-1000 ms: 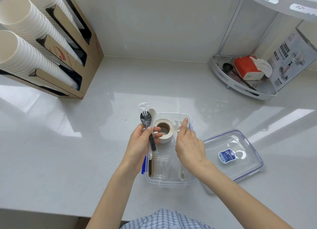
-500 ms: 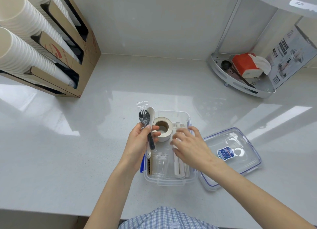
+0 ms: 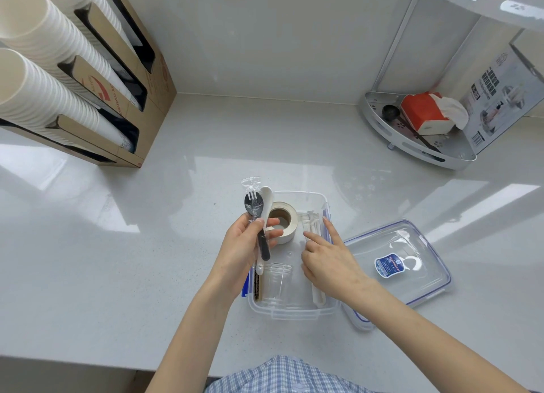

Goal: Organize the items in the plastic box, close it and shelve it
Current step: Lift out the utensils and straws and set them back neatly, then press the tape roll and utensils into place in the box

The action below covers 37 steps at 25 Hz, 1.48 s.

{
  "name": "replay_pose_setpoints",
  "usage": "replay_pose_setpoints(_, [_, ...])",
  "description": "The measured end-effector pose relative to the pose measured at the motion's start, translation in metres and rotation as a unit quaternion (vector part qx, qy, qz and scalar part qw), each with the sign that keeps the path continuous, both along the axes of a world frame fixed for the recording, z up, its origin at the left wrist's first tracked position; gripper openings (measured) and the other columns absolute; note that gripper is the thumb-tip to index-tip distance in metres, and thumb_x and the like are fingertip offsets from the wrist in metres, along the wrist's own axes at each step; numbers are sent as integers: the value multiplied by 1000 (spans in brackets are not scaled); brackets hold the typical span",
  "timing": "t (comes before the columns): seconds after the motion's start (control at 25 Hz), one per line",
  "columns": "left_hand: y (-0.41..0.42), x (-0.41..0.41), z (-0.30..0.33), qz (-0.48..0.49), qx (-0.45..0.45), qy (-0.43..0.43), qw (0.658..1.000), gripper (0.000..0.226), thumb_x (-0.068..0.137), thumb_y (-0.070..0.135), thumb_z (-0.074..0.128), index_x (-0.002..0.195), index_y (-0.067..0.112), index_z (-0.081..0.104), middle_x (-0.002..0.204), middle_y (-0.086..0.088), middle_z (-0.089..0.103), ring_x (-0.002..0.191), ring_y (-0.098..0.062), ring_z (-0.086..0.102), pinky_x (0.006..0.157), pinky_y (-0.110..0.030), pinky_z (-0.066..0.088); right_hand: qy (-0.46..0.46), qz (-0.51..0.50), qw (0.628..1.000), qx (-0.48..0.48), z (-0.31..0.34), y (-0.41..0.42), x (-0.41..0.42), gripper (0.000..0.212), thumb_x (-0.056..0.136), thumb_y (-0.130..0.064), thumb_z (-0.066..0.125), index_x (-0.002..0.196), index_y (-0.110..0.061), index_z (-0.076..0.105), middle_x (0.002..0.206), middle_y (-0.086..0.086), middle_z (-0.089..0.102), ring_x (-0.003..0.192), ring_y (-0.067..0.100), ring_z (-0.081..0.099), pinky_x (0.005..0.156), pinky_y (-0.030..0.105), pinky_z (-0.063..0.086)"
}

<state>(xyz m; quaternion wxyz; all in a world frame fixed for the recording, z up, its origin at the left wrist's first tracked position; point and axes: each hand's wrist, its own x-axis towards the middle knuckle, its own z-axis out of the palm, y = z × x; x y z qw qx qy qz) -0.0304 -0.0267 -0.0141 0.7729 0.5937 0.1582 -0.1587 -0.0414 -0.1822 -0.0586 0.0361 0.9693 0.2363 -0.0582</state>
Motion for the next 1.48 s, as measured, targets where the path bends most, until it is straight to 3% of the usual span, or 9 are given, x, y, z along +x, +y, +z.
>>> replay_pose_setpoints(0.16, [-3,-2,-1,-22,-11,-3,1000,23,94,8,34,93,10,57,94,-4,67,69,-5,71,62,-15,56,47,-114,965,232,5,1,1,24,85,-21,44,88,-13,67,89,4,73,102,15,62,117,39,10])
replay_pose_setpoints(0.32, [-13,-5,-4,-44,5,-8,999,28,94,11,39,115,6,56,99,-5,67,90,-14,67,75,-22,55,69,-259,826,496,35,6,4,17,88,-20,52,98,-16,65,88,-4,67,74,3,60,74,0,39])
replay_pose_setpoints(0.44, [-25,-9,-4,-60,4,-3,998,28,92,13,45,116,7,58,111,-15,66,105,-26,62,81,-26,55,147,-295,763,556,41,12,8,14,83,-27,59,95,-21,62,94,0,66,77,6,62,63,5,44])
replay_pose_setpoints(0.64, [-30,-13,-1,-89,113,-40,989,18,85,21,56,98,16,68,67,12,68,65,2,59,67,-9,42,137,-338,730,578,42,15,5,21,78,-29,66,76,-9,59,79,8,67,62,5,60,64,19,47])
replay_pose_setpoints(0.72, [-31,-14,0,-93,112,-47,988,19,83,22,59,100,17,68,74,8,69,68,2,59,67,-10,42,145,-339,719,588,43,14,5,18,79,-25,65,67,-15,55,68,1,62,63,13,59,66,31,48])
replay_pose_setpoints(0.92, [-28,-12,-1,-72,120,-46,989,20,84,15,58,103,16,64,75,6,61,59,9,57,54,-6,43,153,-344,715,589,42,7,11,11,83,-24,60,79,-14,61,73,0,60,77,29,64,76,44,56])
replay_pose_setpoints(1.04, [-18,-9,3,-57,121,-48,990,17,86,10,54,98,15,66,82,4,65,76,-4,60,58,-6,48,152,-349,724,576,43,2,14,17,83,-25,59,83,-8,62,72,2,61,74,25,61,79,46,56])
replay_pose_setpoints(1.24, [20,6,0,32,159,-45,986,20,87,9,50,84,25,62,79,4,62,71,-6,56,59,-13,46,142,-347,820,433,49,-2,14,29,87,-29,52,79,-1,54,70,6,54,80,33,55,70,36,42])
replay_pose_setpoints(1.48, [17,-7,-26,-16,261,1,965,32,83,18,59,114,16,52,101,-3,56,93,-18,54,80,-28,41,168,-302,900,267,34,16,6,38,89,-25,45,56,-13,31,76,16,55,82,35,48,65,32,28])
